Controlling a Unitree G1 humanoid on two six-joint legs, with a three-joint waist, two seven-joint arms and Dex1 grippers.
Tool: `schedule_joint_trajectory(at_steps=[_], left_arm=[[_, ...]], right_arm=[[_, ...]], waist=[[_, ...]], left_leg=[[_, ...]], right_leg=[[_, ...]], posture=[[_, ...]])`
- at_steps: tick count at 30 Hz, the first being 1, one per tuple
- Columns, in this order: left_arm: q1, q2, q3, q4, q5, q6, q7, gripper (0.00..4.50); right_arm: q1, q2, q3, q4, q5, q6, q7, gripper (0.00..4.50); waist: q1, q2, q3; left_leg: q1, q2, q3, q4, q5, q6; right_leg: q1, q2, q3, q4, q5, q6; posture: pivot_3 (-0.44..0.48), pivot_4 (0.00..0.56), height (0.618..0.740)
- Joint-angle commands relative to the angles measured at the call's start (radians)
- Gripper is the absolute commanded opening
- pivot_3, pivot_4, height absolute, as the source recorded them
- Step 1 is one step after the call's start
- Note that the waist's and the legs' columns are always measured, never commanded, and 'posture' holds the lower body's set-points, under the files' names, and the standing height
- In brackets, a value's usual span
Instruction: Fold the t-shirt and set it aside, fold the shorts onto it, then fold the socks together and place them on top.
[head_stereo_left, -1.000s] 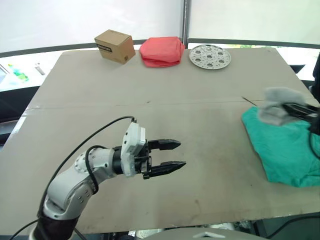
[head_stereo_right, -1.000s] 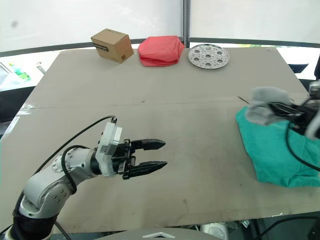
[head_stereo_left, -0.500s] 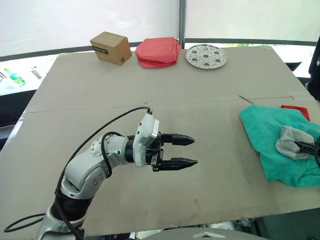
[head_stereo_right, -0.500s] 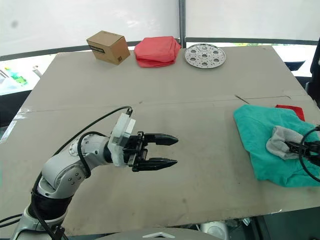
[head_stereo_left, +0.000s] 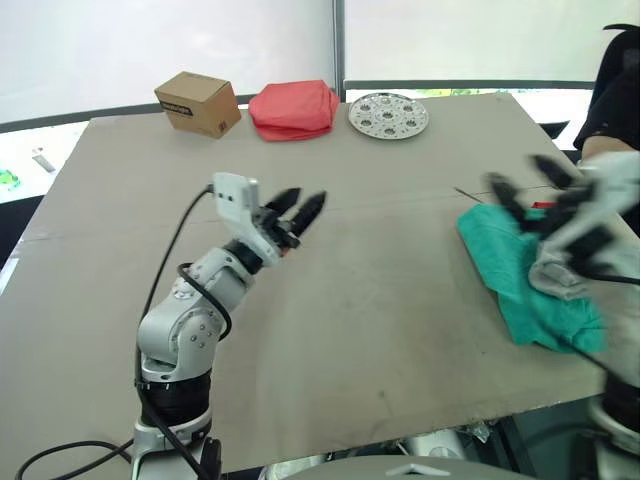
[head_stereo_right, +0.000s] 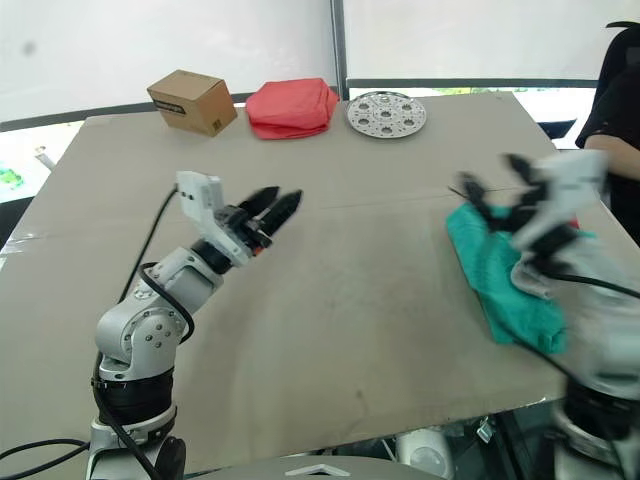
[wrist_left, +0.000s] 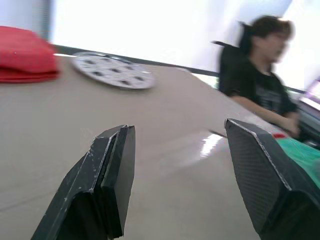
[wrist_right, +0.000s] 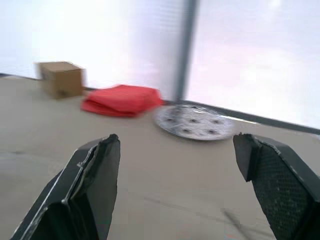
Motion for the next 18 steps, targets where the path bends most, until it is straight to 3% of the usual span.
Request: schedule_joint_trajectory(at_steps=[1,3,5,7,11,15,18], left_arm=[[0.017,0.008,-0.006,-0.038,0.081,-0.061,0.032,3.12],[0.056,0.039,-0.010,-0.076,0.046,-0.034,-0.027,3.12],[0.124,0.091,0.003,-0.117,0.006,-0.027,-0.116,3.68],[0.174,0.129,0.025,-0.142,-0.019,-0.024,-0.159,4.44],[0.345,0.240,0.119,-0.208,-0.067,0.000,-0.253,4.48],[0.727,0.347,0.360,-0.240,-0.097,-0.048,-0.506,4.48],[0.869,0.371,0.445,-0.222,-0.100,-0.072,-0.611,4.48]], right_arm=[[-0.029,0.043,0.165,0.111,-0.104,-0.159,0.007,3.83],[-0.039,0.063,0.199,0.170,-0.060,-0.161,0.063,4.10],[-0.034,0.039,0.242,0.201,-0.044,-0.165,0.142,4.50],[-0.024,0.005,0.266,0.215,-0.064,-0.193,0.183,4.50],[0.071,-0.096,0.250,0.183,-0.078,-0.231,0.244,4.50],[0.402,-0.308,0.026,0.014,0.037,-0.222,0.400,4.50],[0.539,-0.378,-0.096,-0.044,0.109,-0.212,0.452,4.50]], waist=[[0.023,0.000,0.000],[0.030,0.001,-0.001],[0.023,0.001,-0.001],[0.020,0.002,-0.001],[0.020,0.002,-0.001],[0.021,0.004,0.000],[0.021,0.005,0.000]], left_leg=[[-0.002,-0.001,0.000,-0.001,0.000,-0.001],[-0.009,-0.003,0.000,-0.003,0.000,-0.001],[-0.014,-0.004,-0.001,-0.003,-0.002,0.001],[-0.015,-0.006,-0.002,-0.003,-0.003,0.003],[-0.013,-0.007,-0.001,-0.001,-0.002,0.002],[-0.008,-0.004,0.001,-0.002,-0.003,0.002],[-0.007,-0.003,0.002,-0.002,-0.006,0.007]], right_leg=[[-0.002,0.000,0.001,0.000,0.002,-0.006],[-0.008,-0.002,0.001,-0.002,0.003,-0.006],[-0.009,-0.003,-0.001,-0.005,0.003,-0.005],[-0.009,-0.006,-0.001,-0.006,0.003,-0.005],[-0.008,-0.006,0.000,-0.006,-0.001,-0.007],[-0.007,-0.010,0.000,-0.003,-0.005,-0.005],[-0.007,-0.011,0.000,-0.003,-0.006,-0.004]], posture=[[0.000,0.150,0.740],[0.000,0.150,0.740],[0.000,0.150,0.740],[0.000,0.150,0.740],[0.000,0.150,0.740],[0.000,0.150,0.740],[0.000,0.150,0.740]])
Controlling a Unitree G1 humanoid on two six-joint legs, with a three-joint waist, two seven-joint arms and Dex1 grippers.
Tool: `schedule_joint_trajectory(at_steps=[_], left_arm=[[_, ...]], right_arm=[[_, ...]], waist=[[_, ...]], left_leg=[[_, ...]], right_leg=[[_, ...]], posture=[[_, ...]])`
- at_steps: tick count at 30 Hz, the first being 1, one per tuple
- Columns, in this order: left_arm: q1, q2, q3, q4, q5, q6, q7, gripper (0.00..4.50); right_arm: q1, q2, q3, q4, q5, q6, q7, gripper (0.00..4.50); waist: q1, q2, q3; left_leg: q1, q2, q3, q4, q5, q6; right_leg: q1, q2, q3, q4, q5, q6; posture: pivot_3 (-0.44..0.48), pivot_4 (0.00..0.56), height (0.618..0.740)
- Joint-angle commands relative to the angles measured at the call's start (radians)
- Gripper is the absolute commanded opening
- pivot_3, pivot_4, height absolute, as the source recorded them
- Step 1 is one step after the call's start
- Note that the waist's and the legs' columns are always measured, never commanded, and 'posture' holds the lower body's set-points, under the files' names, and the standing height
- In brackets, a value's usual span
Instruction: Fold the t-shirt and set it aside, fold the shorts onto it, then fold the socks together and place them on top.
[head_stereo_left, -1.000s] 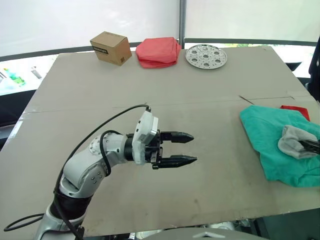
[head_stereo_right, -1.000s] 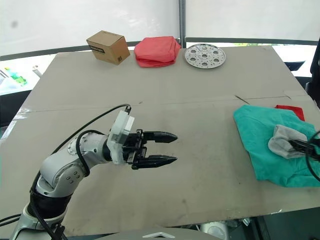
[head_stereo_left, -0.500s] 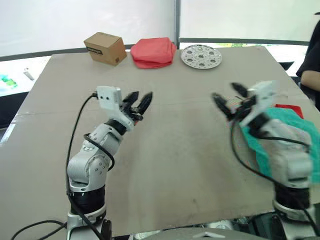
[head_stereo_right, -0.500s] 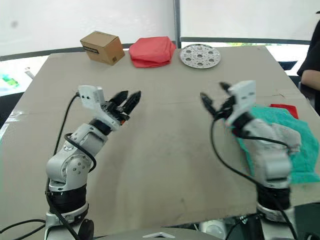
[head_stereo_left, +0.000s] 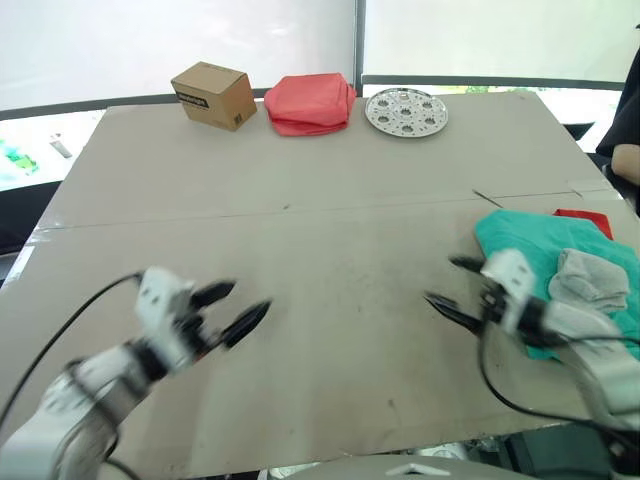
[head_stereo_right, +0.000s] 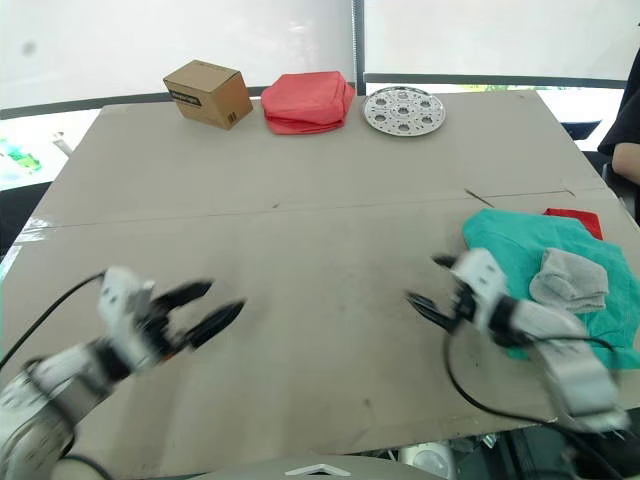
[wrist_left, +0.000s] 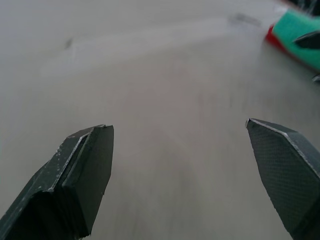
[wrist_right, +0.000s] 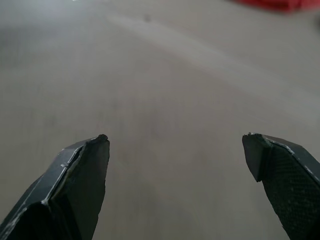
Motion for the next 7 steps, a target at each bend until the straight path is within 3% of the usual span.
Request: schedule_joint_trajectory(at_steps=[1,7], left_arm=[[0.109,0.031,0.119,-0.014,-0.028,-0.056,-0.150,4.48],[0.155,0.049,0.145,0.018,-0.022,-0.059,-0.214,4.48]], right_arm=[[0.108,-0.061,-0.171,-0.140,0.107,-0.008,0.084,4.50],[0.203,-0.097,-0.268,-0.186,0.148,0.005,0.104,4.50]], waist=[[-0.001,0.001,0.000],[-0.002,0.000,0.000]], left_leg=[[0.001,0.001,0.000,0.001,-0.001,-0.001],[0.003,0.005,0.002,0.001,-0.003,-0.004]], right_leg=[[0.000,0.000,0.000,0.001,0.000,0.000],[0.001,-0.003,-0.006,-0.001,0.000,0.001]], posture=[[0.000,0.150,0.740],[0.000,0.150,0.740]])
